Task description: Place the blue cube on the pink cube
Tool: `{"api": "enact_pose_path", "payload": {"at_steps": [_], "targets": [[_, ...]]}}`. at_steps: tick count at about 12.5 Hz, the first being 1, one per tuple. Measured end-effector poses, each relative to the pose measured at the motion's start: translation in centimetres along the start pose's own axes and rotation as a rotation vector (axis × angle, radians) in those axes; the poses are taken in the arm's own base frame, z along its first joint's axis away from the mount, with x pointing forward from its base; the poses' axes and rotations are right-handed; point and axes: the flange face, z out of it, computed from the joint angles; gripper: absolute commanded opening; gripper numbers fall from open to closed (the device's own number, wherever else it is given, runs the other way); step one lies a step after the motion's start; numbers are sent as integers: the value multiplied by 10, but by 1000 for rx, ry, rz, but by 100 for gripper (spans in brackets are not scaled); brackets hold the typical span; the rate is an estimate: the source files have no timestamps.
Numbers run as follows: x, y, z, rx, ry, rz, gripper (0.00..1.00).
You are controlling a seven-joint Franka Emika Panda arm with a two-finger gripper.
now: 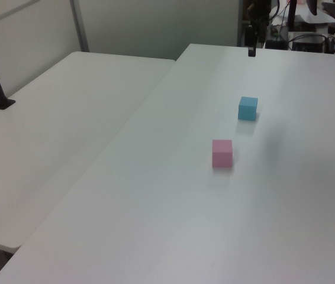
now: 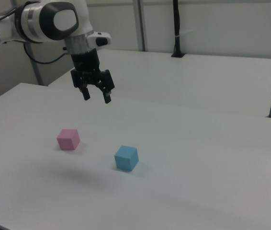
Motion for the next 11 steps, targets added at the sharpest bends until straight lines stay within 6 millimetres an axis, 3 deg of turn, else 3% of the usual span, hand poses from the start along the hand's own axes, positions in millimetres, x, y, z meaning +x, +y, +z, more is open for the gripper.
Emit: {"api": "enact_pose_path", "payload": {"at_steps": [9,11], "targets": [[0,0,0,0,0,0,100],[3,2,11,-2,-20,-13,100]]}}
